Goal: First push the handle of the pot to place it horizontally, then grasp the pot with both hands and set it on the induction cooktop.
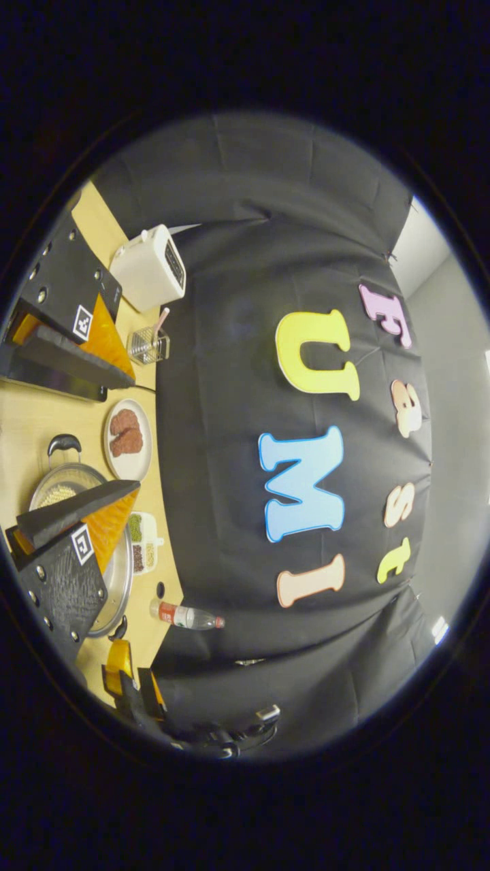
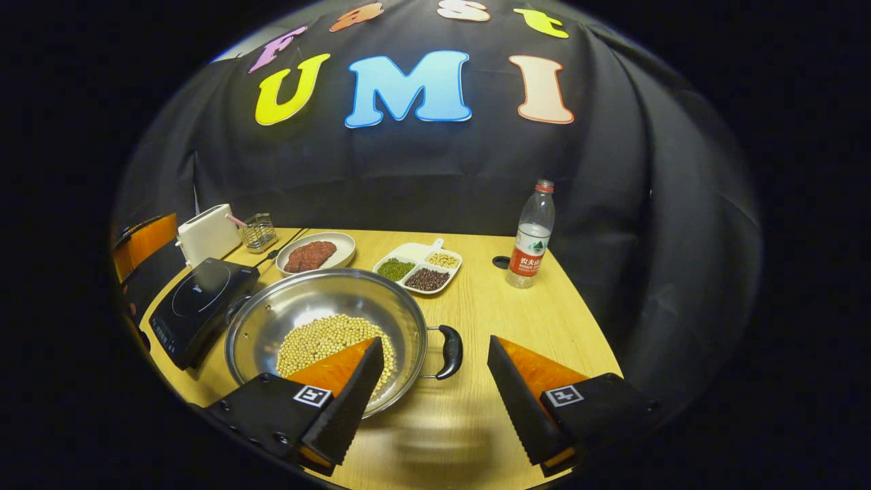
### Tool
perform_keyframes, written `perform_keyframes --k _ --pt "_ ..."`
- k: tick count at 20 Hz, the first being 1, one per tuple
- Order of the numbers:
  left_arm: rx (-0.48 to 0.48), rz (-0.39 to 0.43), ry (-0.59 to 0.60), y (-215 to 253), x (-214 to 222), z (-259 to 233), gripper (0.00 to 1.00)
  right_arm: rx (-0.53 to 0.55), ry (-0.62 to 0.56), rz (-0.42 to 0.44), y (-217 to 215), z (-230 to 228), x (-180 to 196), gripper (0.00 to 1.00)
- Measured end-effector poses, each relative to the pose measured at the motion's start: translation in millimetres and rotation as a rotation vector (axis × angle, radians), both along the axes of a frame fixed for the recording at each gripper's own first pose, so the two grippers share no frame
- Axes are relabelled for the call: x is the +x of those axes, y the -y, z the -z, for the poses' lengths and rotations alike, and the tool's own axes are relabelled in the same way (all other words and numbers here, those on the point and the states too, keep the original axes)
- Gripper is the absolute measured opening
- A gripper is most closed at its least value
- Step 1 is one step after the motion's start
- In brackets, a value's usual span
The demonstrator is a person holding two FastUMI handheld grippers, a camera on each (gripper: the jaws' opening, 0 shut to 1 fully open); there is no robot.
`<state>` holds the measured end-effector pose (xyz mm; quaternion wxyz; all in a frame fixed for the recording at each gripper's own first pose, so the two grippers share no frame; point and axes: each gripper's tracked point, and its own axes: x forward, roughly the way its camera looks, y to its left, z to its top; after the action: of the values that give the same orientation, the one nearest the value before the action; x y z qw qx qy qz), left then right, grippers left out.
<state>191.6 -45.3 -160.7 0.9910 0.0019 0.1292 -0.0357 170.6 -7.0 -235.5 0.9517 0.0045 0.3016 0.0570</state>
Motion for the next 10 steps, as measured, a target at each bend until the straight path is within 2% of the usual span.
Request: perform_keyframes --k 4,5,10 --pt "-0.02 0.052 -0.056 6 17 26 0.8 0.015 -0.031 0.026 -2 7 6 0.98" --pt "-0.031 0.061 -0.075 8 21 33 0.8 0.006 -0.037 0.026 -1 11 8 0.96" --pt "-0.058 0.078 -0.17 14 33 72 0.82 -0.012 -0.064 0.017 0 24 19 0.98"
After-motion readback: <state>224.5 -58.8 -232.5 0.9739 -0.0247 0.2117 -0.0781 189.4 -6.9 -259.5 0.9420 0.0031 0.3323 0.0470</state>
